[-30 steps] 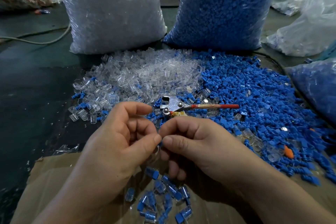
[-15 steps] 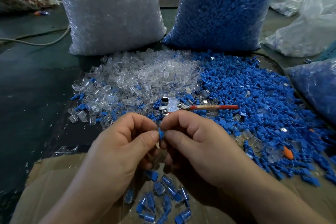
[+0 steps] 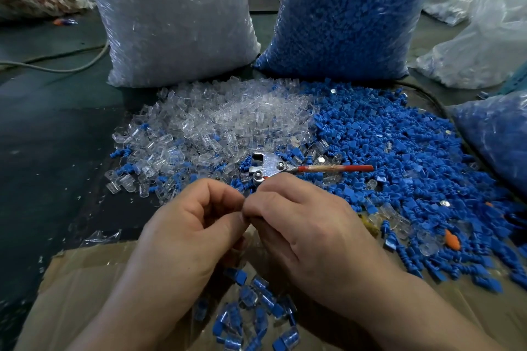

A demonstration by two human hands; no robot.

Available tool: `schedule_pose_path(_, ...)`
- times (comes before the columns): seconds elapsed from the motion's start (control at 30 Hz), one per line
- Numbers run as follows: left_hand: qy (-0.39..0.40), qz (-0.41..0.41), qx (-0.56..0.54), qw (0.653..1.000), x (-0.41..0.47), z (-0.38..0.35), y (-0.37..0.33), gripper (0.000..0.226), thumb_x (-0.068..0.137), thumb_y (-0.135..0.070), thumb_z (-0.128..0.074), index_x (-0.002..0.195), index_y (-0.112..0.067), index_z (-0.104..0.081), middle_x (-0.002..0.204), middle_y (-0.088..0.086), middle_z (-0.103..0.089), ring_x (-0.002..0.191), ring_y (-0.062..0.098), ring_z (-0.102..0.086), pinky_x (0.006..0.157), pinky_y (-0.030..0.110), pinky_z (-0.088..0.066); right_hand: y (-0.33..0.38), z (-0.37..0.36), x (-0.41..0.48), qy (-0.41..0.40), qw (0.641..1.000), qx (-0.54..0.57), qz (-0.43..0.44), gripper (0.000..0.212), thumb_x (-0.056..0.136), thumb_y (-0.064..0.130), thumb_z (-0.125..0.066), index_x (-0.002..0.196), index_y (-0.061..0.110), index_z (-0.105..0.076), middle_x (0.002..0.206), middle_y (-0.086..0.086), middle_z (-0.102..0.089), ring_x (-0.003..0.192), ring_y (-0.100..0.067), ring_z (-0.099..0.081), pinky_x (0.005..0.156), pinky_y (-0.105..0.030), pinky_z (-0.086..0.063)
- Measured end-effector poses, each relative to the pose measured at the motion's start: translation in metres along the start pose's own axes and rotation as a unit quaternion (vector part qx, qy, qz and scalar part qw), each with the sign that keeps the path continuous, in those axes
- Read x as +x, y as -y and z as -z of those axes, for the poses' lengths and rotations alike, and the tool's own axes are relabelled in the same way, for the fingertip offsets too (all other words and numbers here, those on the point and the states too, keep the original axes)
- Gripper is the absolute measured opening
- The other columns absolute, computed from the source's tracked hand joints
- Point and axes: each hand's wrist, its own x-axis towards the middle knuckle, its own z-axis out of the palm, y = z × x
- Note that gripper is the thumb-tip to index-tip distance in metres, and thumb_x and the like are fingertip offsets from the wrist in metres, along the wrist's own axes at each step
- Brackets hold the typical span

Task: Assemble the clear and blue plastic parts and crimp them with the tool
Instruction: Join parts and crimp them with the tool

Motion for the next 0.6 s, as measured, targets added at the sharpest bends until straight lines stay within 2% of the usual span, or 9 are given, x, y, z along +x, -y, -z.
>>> schedule_pose_path(0.03, -0.007, 0.002, 0.006, 1.0, 0.0, 0.0, 0.0, 0.027, 0.062, -0.045, -0.076, 0.085, -0.032, -0.074, 0.073, 0.006, -0.074, 0.061, 0.02, -0.07, 0.055, 0.026, -0.056, -0.001, 0.0, 0.0, -0.001, 1.0, -0.005, 0.001, 0.02, 0.094, 0.026, -0.054, 0.105, 0.015, -0.066, 0.104, 0.001, -0.059, 0.092, -0.02, -0.057, 0.069, -0.041, -0.051)
schedule_pose_path(0.1, -0.027, -0.001, 0.013, 1.0, 0.002, 0.0, 0.001, 0.012, 0.075, -0.027, -0.079, 0.084, -0.032, -0.073, 0.069, 0.004, -0.072, 0.056, 0.017, -0.068, 0.052, 0.025, -0.054, -0.009, 0.001, 0.001, 0.002, 0.997, -0.072, -0.038, 0.033, 0.093, 0.038, -0.051, 0.122, 0.024, -0.057, 0.121, 0.006, -0.056, 0.116, -0.017, -0.05, 0.094, -0.04, -0.049)
schedule_pose_path(0.17, -0.048, 0.005, 0.011, 0.999, 0.004, 0.002, 0.002, 0.021, 0.083, -0.011, -0.073, 0.081, -0.032, -0.073, 0.062, 0.005, -0.069, 0.05, 0.013, -0.064, 0.046, 0.021, -0.051, -0.021, 0.006, 0.003, 0.033, 0.977, -0.162, -0.137, 0.06, 0.09, 0.053, -0.047, 0.144, 0.035, -0.028, 0.149, 0.008, -0.037, 0.143, -0.017, -0.025, 0.118, -0.045, -0.026)
schedule_pose_path(0.2, -0.049, 0.012, 0.002, 0.999, 0.005, 0.003, 0.001, 0.025, 0.085, -0.006, -0.07, 0.08, -0.03, -0.073, 0.059, 0.006, -0.068, 0.049, 0.013, -0.062, 0.045, 0.02, -0.05, -0.028, 0.009, 0.004, 0.061, 0.963, -0.183, -0.188, 0.071, 0.089, 0.056, -0.047, 0.148, 0.038, -0.014, 0.157, 0.007, -0.024, 0.148, -0.018, -0.011, 0.121, -0.044, -0.014)
schedule_pose_path(0.23, -0.047, 0.02, -0.008, 0.999, 0.005, 0.004, -0.001, 0.027, 0.085, -0.004, -0.069, 0.078, -0.029, -0.073, 0.058, 0.007, -0.066, 0.049, 0.014, -0.062, 0.044, 0.02, -0.049, -0.035, 0.011, 0.004, 0.092, 0.95, -0.199, -0.222, 0.076, 0.089, 0.059, -0.046, 0.149, 0.038, -0.005, 0.161, 0.005, -0.016, 0.149, -0.019, -0.004, 0.121, -0.043, -0.008)
schedule_pose_path(0.3, -0.031, 0.027, -0.02, 0.999, 0.004, 0.005, -0.003, 0.028, 0.086, -0.002, -0.068, 0.077, -0.029, -0.073, 0.059, 0.007, -0.066, 0.049, 0.015, -0.062, 0.045, 0.021, -0.05, -0.044, 0.012, 0.003, 0.13, 0.934, -0.226, -0.244, 0.077, 0.091, 0.062, -0.041, 0.152, 0.034, -0.004, 0.162, 0.002, -0.013, 0.149, -0.022, -0.006, 0.121, -0.043, -0.003)
schedule_pose_path(0.43, -0.021, 0.033, -0.042, 0.998, 0.002, 0.004, -0.006, 0.026, 0.086, -0.003, -0.067, 0.077, -0.027, -0.073, 0.058, 0.01, -0.066, 0.047, 0.016, -0.059, 0.044, 0.019, -0.048, -0.042, 0.015, 0.006, 0.143, 0.932, -0.243, -0.228, 0.069, 0.089, 0.066, -0.04, 0.147, 0.034, -0.021, 0.152, 0.006, -0.031, 0.138, -0.023, -0.025, 0.117, -0.044, -0.016)
schedule_pose_path(0.6, -0.044, 0.071, -0.122, 0.989, 0.006, 0.004, -0.004, 0.03, 0.088, 0.002, -0.063, 0.073, -0.022, -0.073, 0.056, 0.011, -0.061, 0.044, 0.016, -0.053, 0.037, 0.021, -0.044, -0.044, 0.024, 0.002, 0.163, 0.927, -0.249, -0.23, 0.079, 0.078, 0.077, -0.036, 0.144, 0.037, -0.022, 0.145, 0.008, -0.037, 0.135, -0.024, -0.027, 0.113, -0.044, -0.025)
